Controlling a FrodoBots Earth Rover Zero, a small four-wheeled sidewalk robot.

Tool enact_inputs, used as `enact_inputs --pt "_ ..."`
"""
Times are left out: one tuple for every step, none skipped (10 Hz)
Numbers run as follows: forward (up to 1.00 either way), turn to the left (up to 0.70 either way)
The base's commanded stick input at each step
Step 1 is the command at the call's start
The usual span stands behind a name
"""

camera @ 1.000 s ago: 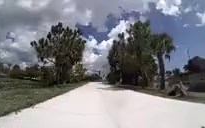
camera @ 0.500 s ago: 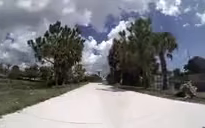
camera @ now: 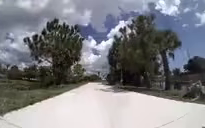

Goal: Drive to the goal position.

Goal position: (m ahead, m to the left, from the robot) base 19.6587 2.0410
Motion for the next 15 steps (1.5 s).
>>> enact_inputs --pt "0.70 0.00" --pt "0.70 0.00" --pt "0.70 0.00" --pt "0.70 0.09" --pt "0.70 0.35" --pt "0.70 0.35" --pt "0.70 0.23" --pt "0.70 0.00" --pt "0.70 0.00" --pt "0.70 0.00" --pt "0.70 0.00" --pt "0.70 0.00" --pt "0.70 0.00" --pt "0.70 0.00" --pt "0.70 0.00"
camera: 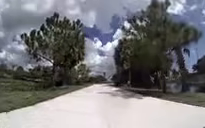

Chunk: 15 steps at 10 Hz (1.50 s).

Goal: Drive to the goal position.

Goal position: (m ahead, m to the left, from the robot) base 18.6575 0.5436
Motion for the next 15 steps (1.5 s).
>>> enact_inputs --pt "0.70 0.00" --pt "0.70 0.00" --pt "0.70 0.00" --pt "0.70 0.00" --pt "0.70 0.00" --pt "0.70 0.00" --pt "0.70 0.00" --pt "0.70 0.00" --pt "0.70 0.00" --pt "0.70 0.00" --pt "0.70 0.00" --pt "0.70 0.00" --pt "0.70 0.00" --pt "0.70 0.00" --pt "0.70 0.00"
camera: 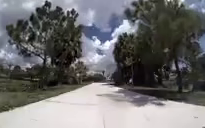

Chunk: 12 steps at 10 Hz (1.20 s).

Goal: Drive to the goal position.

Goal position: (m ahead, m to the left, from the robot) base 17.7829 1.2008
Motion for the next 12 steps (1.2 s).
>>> enact_inputs --pt "0.70 0.00" --pt "0.70 0.00" --pt "0.70 0.00" --pt "0.70 0.00" --pt "0.70 0.00" --pt "0.70 0.00" --pt "0.70 0.00" --pt "0.70 0.00" --pt "0.70 0.00" --pt "0.70 0.00" --pt "0.70 0.00" --pt "0.70 0.00"
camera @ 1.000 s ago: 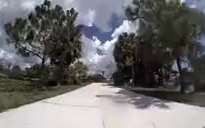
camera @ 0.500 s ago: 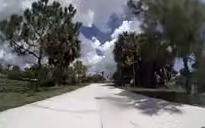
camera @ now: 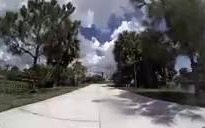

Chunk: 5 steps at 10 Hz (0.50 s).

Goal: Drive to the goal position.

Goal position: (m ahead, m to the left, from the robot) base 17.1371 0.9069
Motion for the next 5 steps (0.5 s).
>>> enact_inputs --pt "0.70 0.00" --pt "0.70 0.00" --pt "0.70 0.00" --pt "0.70 0.00" --pt "0.70 0.00"
